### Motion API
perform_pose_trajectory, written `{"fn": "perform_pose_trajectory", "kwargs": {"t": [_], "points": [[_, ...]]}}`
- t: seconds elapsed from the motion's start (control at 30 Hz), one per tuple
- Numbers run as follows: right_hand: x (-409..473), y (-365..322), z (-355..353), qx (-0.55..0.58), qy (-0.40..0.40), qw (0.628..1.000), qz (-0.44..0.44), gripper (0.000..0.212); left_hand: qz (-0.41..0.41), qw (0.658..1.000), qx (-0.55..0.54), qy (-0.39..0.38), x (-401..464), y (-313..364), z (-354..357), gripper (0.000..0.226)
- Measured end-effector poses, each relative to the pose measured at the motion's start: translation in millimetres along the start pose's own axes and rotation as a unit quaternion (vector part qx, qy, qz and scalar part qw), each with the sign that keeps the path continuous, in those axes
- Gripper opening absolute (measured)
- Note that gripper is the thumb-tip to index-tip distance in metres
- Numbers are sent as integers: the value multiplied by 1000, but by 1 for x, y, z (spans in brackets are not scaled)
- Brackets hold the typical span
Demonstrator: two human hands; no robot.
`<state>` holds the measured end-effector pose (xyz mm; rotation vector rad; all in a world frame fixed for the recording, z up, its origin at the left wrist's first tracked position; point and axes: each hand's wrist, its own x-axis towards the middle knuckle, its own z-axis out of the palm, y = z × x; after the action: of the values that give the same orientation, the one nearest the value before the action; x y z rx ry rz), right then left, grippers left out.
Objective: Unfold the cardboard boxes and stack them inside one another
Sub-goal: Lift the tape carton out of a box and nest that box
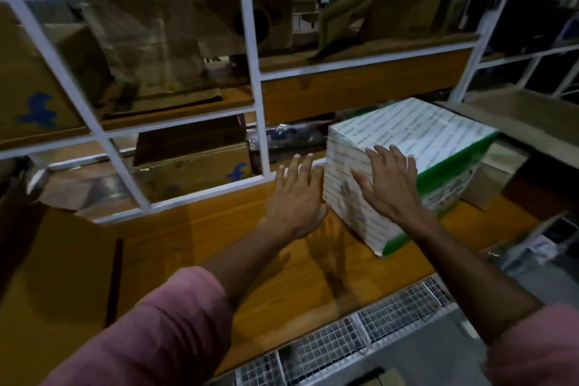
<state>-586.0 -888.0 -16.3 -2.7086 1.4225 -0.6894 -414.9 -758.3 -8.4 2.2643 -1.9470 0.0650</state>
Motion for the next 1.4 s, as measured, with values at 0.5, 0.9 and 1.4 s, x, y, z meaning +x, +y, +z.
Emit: {"fn": "perform_pose_trajectory", "kwargs": {"t": [0.5, 0.9, 1.4], "points": [[-47, -13, 57, -32, -29, 999, 9, 59, 118, 991, -45, -43, 38, 33, 57, 99], [-126, -104, 93, 130, 78, 984, -95, 27, -15, 996, -55, 66, -83, -38, 55, 72], [-122, -146, 39, 343, 149, 926, -48, 24, -4, 970, 78, 232, -108, -56, -24, 53]]}}
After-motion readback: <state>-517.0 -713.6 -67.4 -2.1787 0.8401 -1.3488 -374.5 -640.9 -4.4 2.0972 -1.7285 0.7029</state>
